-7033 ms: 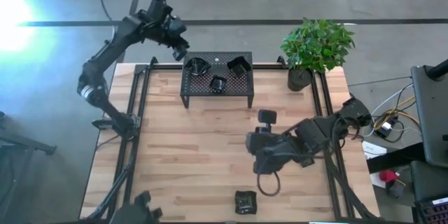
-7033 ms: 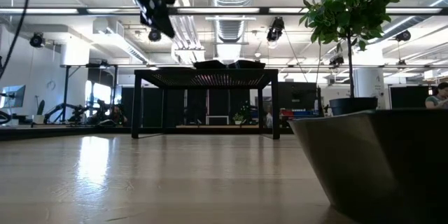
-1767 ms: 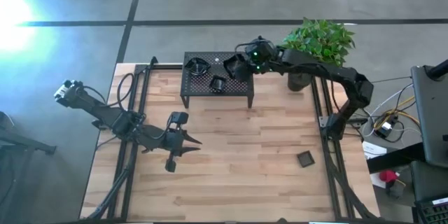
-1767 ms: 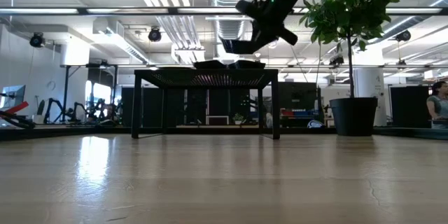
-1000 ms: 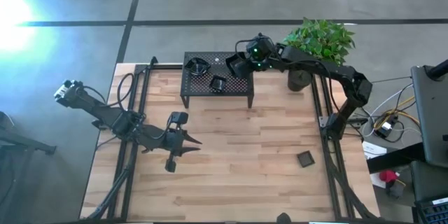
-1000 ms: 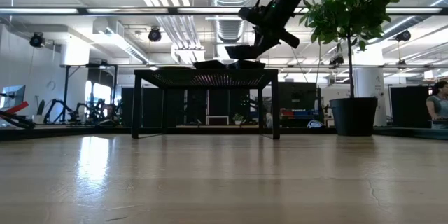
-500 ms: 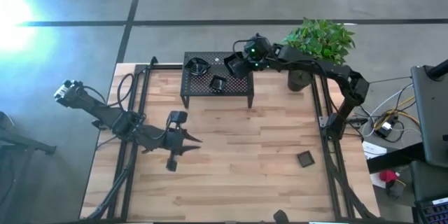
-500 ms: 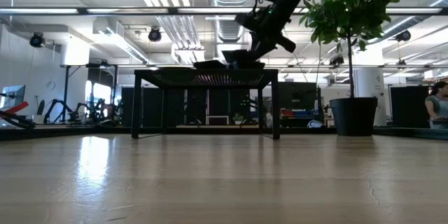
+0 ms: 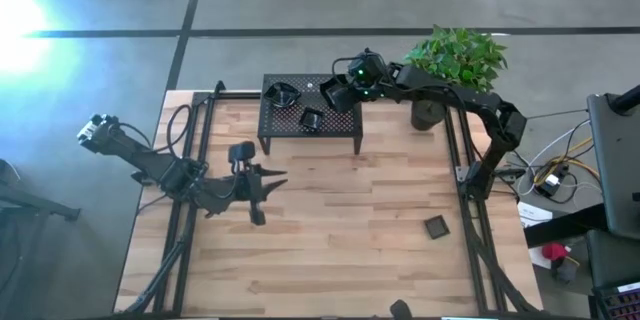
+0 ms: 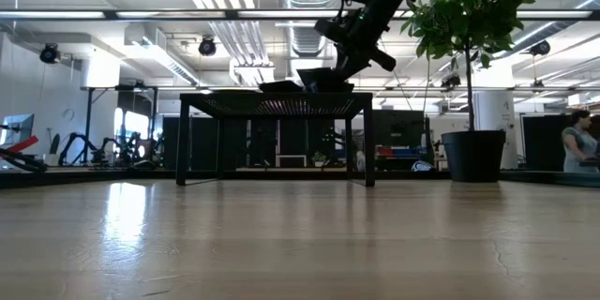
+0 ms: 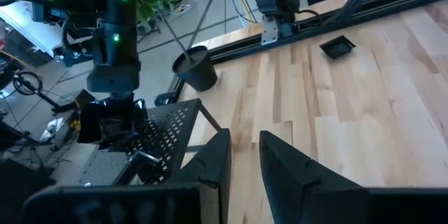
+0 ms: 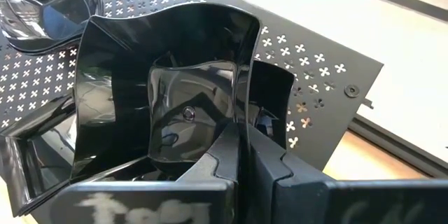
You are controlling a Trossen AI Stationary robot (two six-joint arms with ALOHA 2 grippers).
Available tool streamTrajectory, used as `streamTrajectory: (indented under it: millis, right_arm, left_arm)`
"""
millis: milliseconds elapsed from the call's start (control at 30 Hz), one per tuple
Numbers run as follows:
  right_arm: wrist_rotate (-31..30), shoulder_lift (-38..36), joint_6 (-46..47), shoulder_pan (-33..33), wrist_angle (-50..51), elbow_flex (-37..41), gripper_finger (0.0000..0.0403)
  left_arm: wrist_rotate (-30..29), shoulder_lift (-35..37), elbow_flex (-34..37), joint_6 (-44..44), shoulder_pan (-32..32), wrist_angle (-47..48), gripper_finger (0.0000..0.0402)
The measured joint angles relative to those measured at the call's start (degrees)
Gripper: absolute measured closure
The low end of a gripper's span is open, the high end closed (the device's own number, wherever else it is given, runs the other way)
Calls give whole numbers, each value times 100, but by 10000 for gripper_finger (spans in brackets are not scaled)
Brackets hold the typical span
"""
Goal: Pick & Place Mini shaped plates
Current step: Stack the distorted square plate on top of the distorted square plates on the shelf
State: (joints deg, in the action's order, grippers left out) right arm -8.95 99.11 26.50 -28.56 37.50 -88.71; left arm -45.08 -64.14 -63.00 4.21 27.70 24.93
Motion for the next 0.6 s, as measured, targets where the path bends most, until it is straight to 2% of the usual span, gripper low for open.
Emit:
streamTrajectory:
  millis: [467,600]
  right_arm:
    - [2,0,9,2,0,0,393]
    - [2,0,11,4,8,0,376]
  left_arm:
    - [0,0,0,7,0,0,330]
    - [0,0,0,7,0,0,330]
